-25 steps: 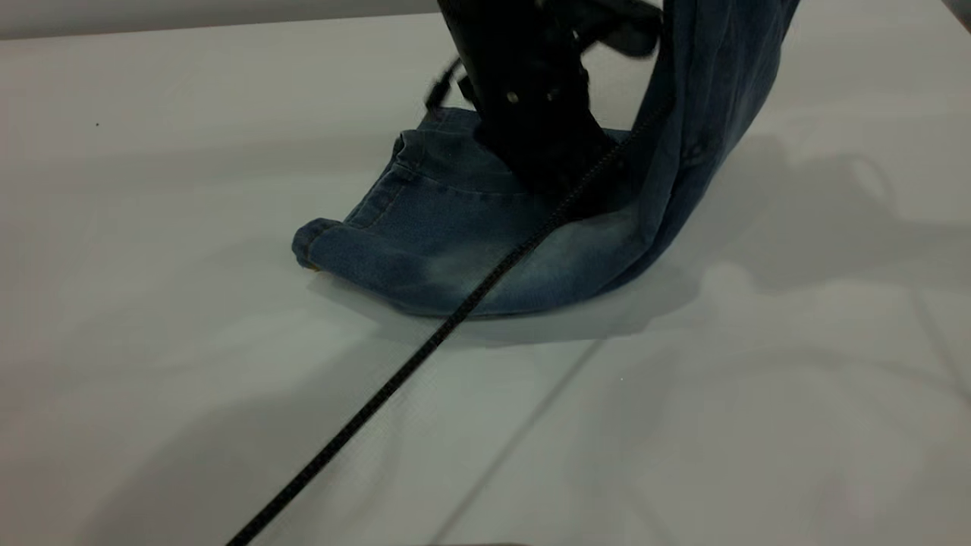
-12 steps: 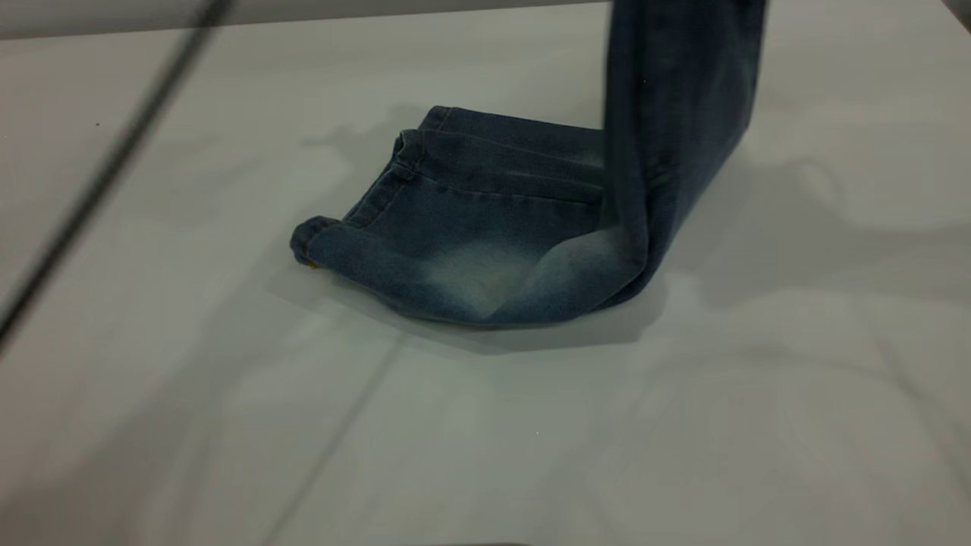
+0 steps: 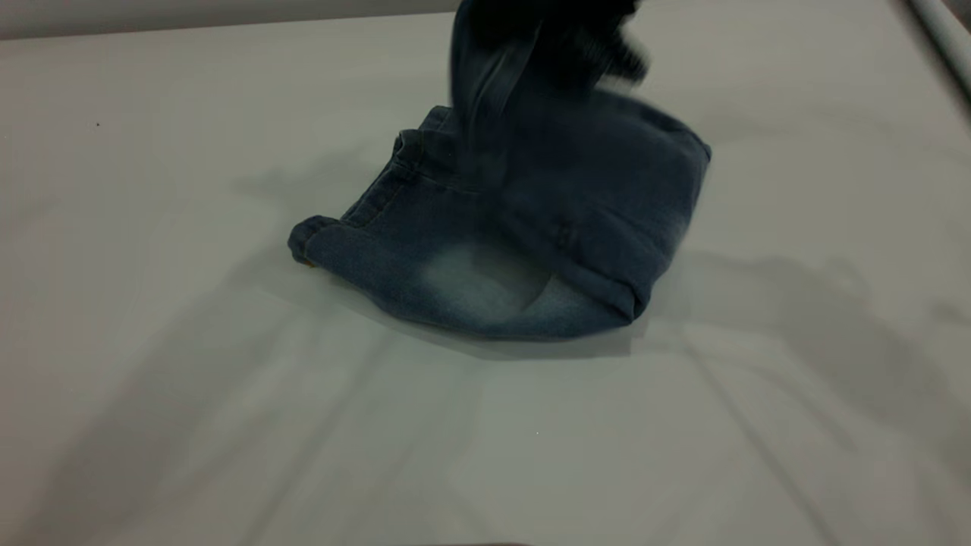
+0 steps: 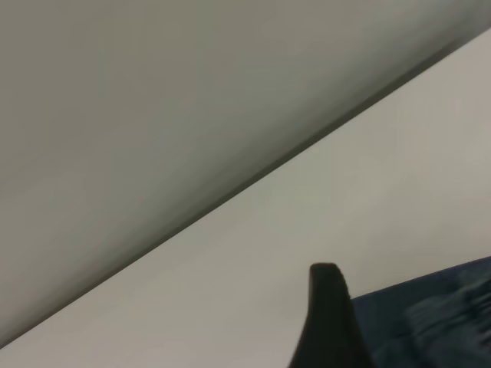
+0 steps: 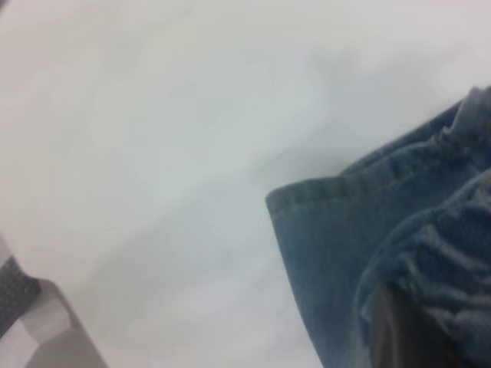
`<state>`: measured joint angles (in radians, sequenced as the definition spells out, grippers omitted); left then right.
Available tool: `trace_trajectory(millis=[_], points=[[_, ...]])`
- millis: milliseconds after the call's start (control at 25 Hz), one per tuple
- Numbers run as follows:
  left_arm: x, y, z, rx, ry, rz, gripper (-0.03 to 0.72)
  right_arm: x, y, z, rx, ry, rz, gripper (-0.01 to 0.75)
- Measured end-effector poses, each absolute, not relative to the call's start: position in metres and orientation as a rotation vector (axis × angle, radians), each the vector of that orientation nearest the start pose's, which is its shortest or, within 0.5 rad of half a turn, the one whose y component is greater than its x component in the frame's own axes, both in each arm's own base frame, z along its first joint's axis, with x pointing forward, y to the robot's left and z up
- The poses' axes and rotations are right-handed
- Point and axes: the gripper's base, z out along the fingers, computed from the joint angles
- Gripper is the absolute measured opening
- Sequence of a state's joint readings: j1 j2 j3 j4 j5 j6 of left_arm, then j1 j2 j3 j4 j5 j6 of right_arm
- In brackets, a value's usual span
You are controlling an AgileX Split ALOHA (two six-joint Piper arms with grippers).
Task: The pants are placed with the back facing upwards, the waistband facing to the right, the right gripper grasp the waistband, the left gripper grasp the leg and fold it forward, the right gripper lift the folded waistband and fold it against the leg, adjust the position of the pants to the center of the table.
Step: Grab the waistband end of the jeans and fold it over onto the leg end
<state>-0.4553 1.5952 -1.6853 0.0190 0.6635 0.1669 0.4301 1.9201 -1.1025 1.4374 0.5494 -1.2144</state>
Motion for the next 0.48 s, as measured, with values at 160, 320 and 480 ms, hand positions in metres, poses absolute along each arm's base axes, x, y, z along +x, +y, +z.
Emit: trace_trajectory(millis=[160,320,480], points=[[0.323,-0.157,0.435,0.632,1.968,-0.164,0.461,0.333,0.219,0.130,-0.535,2.412,0.966,0.067],[0.322,-0.157,0.432,0.637,1.996,-0.166,0.461,0.331,0.228,0.111,-0.504,2.430,0.995,0.143],[0.321,-0.157,0.431,0.636,2.012,-0.179,0.461,0.332,0.229,0.113,-0.473,2.423,1.014,0.335]])
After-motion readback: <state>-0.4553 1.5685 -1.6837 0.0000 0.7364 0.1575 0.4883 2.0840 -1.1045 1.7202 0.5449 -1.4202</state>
